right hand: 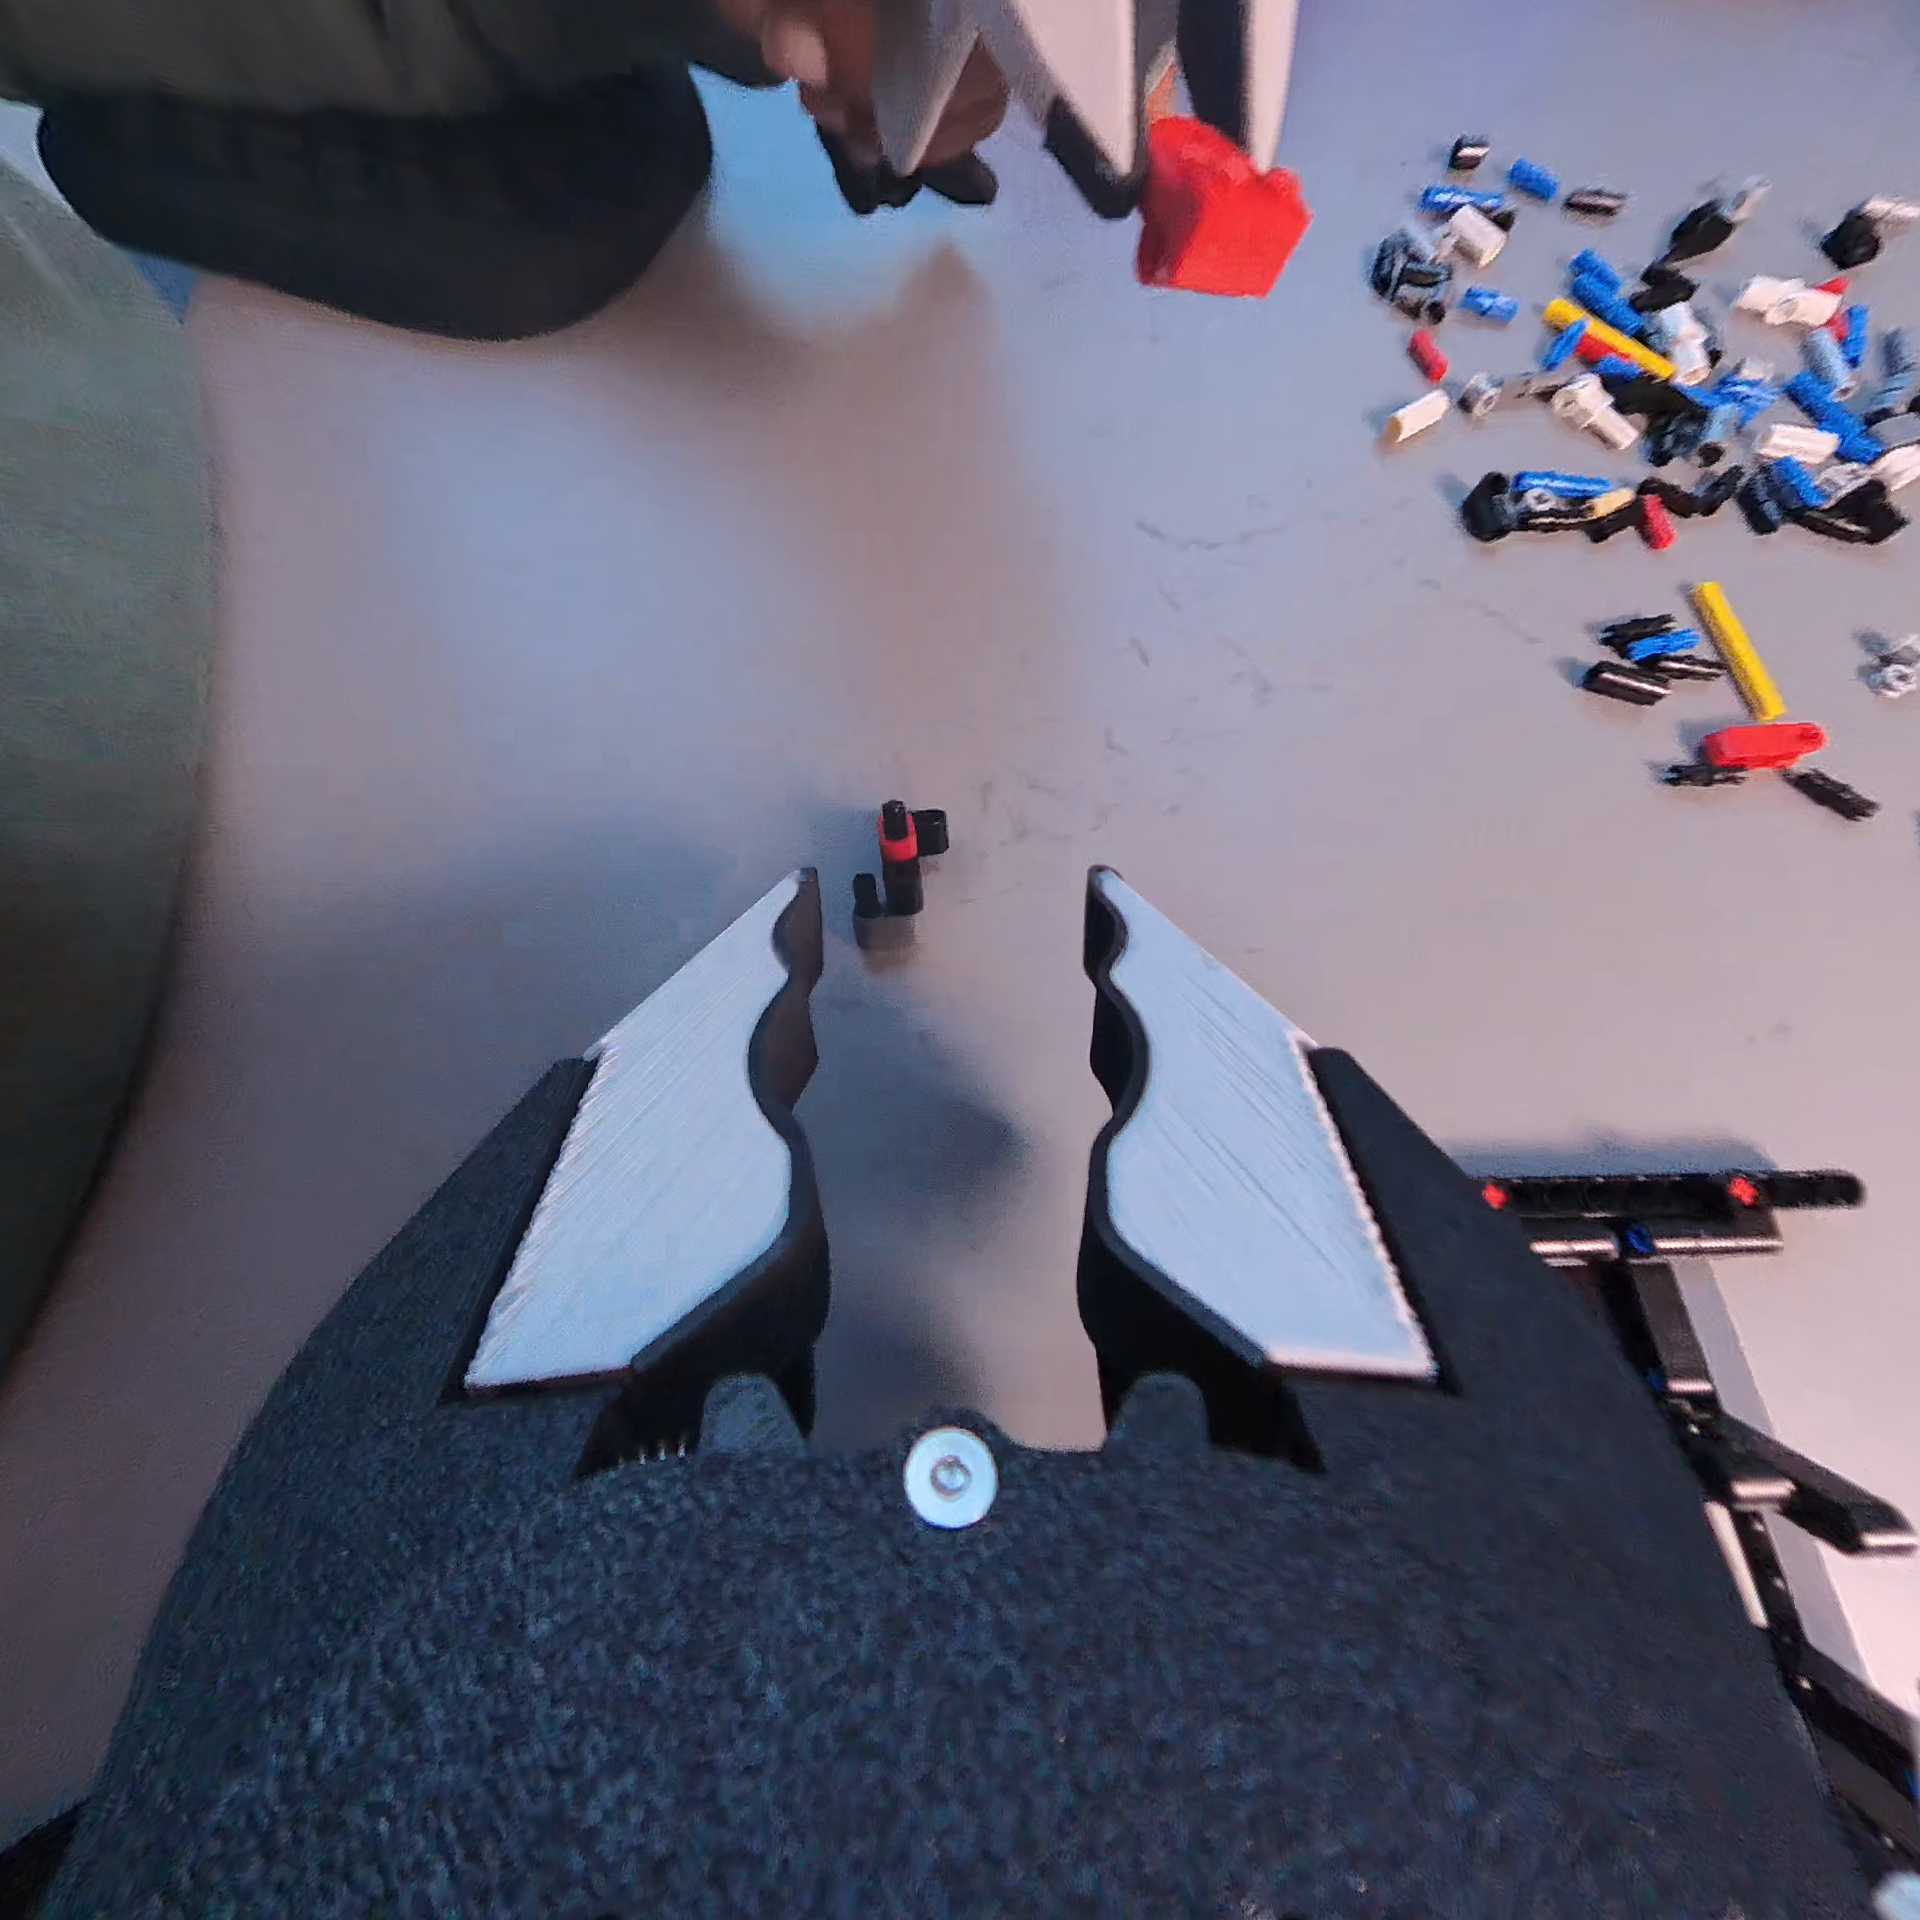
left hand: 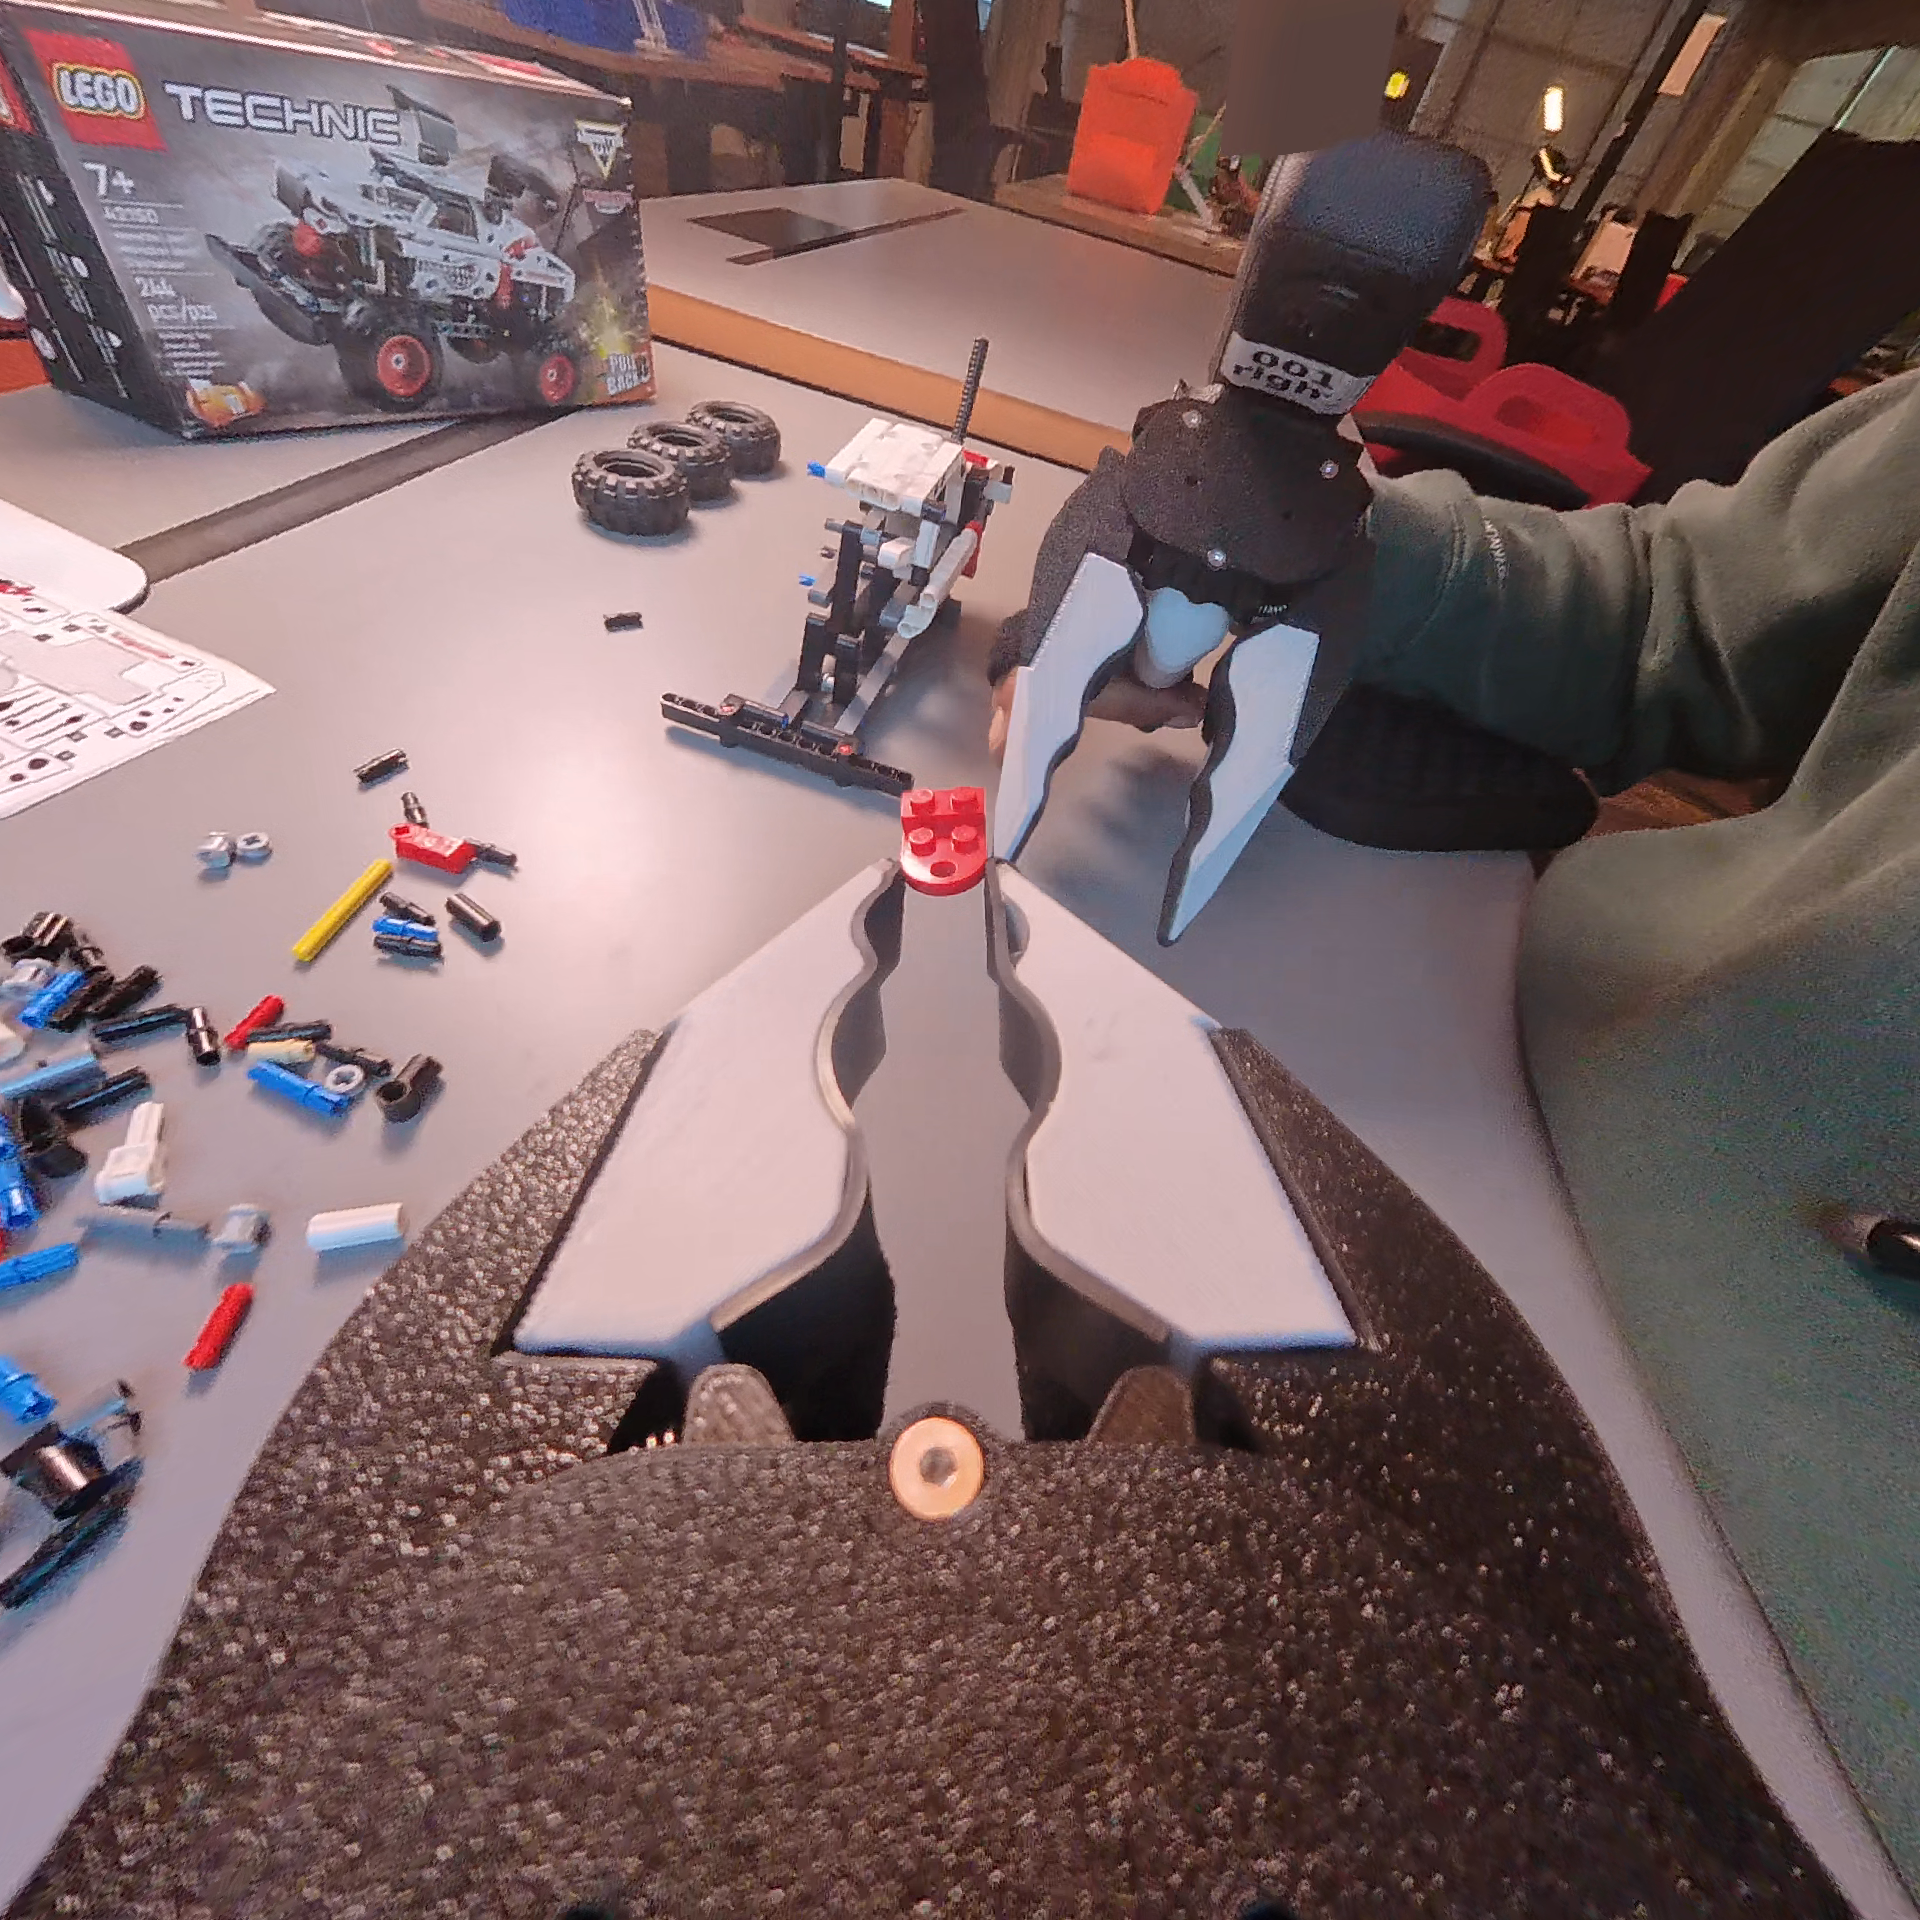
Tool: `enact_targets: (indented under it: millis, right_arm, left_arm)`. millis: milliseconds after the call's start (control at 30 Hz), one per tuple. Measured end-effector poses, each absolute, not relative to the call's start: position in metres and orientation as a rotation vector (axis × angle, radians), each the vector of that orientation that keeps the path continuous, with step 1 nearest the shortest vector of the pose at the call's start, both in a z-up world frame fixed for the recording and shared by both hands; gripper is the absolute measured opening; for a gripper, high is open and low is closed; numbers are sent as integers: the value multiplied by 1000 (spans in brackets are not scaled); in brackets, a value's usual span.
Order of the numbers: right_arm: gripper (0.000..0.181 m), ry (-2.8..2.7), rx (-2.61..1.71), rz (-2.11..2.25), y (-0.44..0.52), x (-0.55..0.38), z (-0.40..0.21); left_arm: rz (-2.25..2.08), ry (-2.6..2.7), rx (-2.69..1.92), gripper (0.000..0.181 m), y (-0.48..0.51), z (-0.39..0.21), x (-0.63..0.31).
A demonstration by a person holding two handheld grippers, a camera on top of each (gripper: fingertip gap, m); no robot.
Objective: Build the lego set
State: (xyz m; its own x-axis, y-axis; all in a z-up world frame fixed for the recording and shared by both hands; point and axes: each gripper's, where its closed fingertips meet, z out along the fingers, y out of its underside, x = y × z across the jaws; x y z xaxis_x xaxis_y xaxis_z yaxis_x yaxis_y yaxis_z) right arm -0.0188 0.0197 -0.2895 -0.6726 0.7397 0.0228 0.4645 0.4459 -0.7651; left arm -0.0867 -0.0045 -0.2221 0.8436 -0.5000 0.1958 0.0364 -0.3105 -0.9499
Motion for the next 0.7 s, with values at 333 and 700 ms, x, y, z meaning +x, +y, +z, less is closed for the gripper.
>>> enact_targets:
  millis: [333, 700]
  right_arm:
    - [26, -2481, -975, 959, 6, -18, -310]
    - [14, -2706, -602, 818, 7, -4, -307]
  left_arm:
    - [-543, 379, -1875, 15, -7, -233, -86]
    - [-592, 455, -1996, 15, -10, -261, -72]
